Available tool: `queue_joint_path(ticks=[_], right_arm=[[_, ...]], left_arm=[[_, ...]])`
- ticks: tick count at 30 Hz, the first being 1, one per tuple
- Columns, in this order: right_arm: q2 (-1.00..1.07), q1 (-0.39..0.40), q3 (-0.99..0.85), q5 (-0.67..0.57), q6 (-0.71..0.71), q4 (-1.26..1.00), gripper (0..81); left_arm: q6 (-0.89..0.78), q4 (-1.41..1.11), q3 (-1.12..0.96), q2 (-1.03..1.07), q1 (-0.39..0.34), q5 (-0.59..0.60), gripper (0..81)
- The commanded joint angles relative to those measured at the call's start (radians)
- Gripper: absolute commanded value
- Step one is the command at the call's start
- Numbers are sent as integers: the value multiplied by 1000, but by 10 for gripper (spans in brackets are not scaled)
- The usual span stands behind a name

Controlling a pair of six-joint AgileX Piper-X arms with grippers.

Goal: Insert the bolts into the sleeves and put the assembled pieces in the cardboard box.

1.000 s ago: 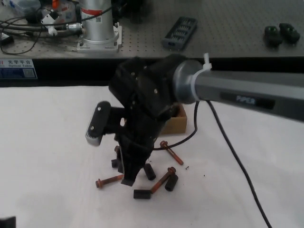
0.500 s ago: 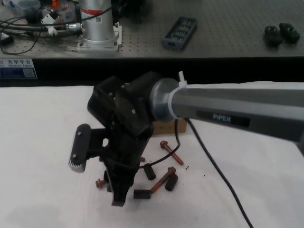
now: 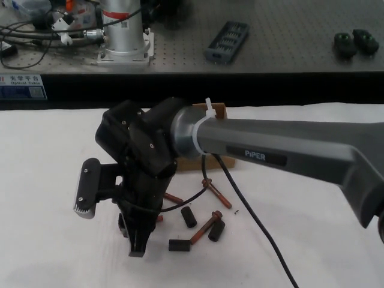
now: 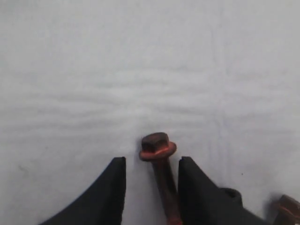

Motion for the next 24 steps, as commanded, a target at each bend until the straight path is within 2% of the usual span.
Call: queue_joint_path(ticks=[1, 4, 10, 13, 15, 19, 21, 24], right_arm=[[8, -3, -18, -13, -4, 3, 286], [11, -3, -18, -14, -4, 14, 273], [22, -3, -18, -14, -1, 40, 120], [25, -5, -18, -14, 15, 55, 106], [25, -8, -18, -14, 83, 55, 106], [-2, -12, -18, -14, 240, 51, 106], [-30, -12, -18, -14, 273, 51, 106], [-86, -15, -18, -14, 334, 51, 106]], left_arm=[[-19, 43, 0, -11, 2, -14, 87], [-19, 50, 0, -11, 2, -14, 87], [-19, 50, 0, -11, 2, -14, 87], [-19, 50, 0, -11, 2, -14, 87], [-19, 49, 0, -11, 2, -3, 87], [19, 49, 0, -11, 2, 114, 87], [60, 49, 0, -11, 2, 203, 87], [110, 49, 0, -11, 2, 262, 87]])
